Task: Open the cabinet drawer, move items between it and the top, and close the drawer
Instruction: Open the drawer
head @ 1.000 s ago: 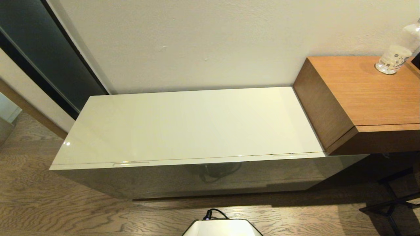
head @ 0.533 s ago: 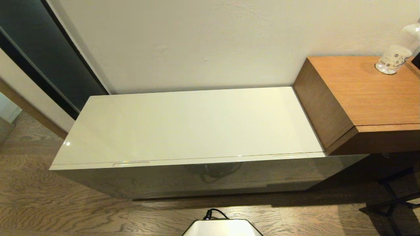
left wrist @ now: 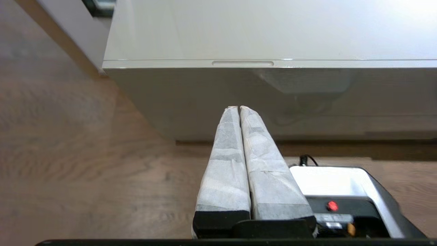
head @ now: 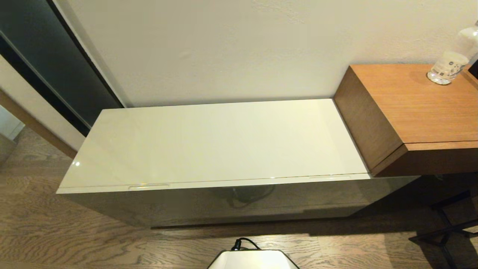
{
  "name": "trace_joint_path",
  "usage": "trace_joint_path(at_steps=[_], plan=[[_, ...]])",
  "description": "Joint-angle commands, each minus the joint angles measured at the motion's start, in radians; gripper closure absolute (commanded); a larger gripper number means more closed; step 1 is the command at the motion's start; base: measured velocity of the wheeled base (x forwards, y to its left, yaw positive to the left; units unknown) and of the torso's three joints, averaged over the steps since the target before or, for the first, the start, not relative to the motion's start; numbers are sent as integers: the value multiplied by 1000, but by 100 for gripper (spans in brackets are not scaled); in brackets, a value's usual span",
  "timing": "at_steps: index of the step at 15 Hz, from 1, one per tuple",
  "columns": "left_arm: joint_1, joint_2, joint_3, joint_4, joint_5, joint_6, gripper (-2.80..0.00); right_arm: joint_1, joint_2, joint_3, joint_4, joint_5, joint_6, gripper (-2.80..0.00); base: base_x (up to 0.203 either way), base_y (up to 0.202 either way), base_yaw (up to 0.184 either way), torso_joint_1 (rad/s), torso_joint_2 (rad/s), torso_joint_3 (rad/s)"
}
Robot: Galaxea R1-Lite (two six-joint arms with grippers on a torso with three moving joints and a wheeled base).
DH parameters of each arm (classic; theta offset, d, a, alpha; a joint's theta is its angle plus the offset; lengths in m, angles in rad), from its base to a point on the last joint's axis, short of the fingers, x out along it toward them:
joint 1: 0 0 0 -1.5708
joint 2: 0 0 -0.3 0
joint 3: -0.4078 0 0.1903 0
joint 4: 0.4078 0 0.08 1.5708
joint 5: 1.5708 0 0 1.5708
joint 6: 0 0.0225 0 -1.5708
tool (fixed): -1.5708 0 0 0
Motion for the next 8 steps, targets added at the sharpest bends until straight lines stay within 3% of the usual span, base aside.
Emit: trace_joint_path(at_steps=[1,5,8], plan=[[2,195,-76,7,2,-8,0,-3,211,-95,-29,4,68,0,0,0,0,0,0,0],[3,437,-172,13,3,-15,0,-2,497,-215,-71,78,151,0,0,0,0,0,0,0],[3,656,-224,-12,-3,-17,0,17,700,-275,-19,136,139,0,0,0,0,0,0,0]])
